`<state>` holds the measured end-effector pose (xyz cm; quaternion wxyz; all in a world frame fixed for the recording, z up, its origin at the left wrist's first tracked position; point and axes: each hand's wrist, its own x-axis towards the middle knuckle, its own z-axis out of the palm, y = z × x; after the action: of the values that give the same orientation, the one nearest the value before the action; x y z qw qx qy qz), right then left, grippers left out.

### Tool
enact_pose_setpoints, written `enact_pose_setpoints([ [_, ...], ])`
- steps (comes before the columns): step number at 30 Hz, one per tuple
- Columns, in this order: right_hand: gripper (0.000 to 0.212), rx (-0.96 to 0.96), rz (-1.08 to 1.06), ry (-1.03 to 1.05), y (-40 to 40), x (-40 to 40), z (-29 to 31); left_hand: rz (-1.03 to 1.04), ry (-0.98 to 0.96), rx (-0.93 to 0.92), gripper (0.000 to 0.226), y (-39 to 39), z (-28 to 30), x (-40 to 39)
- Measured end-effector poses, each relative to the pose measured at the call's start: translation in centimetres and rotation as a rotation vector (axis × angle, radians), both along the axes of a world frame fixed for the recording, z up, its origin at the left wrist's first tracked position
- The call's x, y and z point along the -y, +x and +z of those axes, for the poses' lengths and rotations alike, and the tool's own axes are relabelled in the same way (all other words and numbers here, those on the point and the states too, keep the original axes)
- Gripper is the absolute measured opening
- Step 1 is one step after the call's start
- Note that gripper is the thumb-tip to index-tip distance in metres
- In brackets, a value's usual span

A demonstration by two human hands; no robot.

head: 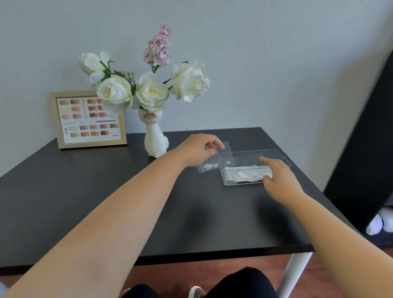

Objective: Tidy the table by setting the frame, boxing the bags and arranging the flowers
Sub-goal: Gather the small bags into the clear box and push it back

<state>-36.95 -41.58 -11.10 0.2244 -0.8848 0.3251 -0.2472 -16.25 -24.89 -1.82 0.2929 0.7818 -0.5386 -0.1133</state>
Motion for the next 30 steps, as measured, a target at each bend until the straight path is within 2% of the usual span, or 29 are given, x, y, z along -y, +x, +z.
enact_pose_setpoints([
  [8, 0.061, 0.041, 0.021, 0.000, -1.5, 0.5, -0.4, -0.012, -0.069, 0.114, 0.018, -4.0, -0.4, 7.6],
  [12, 0.061, 0.145, -0.010, 0.018, -2.4, 1.0, -0.6, -0.004, -0.067, 0.037, 0.018, -5.3, -1.5, 9.7],
  [16, 0.059, 0.157, -0.050, 0.024, -2.8, 1.5, -1.0, -0.018, 0.019, 0.008, 0.029, -6.2, -3.0, 10.8],
  [22, 0.059, 0.168, -0.040, -0.003, -2.7, 1.5, -1.4, 0.018, 0.133, 0.201, 0.039, -5.0, -4.8, 11.1],
  [27, 0.057, 0.142, -0.048, -0.047, -2.2, 1.2, -1.9, -0.030, 0.217, 0.219, 0.038, -4.6, -5.9, 10.5],
  [30, 0.054, 0.099, -0.065, -0.095, -2.1, 1.0, -2.1, -0.045, 0.134, 0.283, 0.036, -4.5, -6.4, 9.8],
])
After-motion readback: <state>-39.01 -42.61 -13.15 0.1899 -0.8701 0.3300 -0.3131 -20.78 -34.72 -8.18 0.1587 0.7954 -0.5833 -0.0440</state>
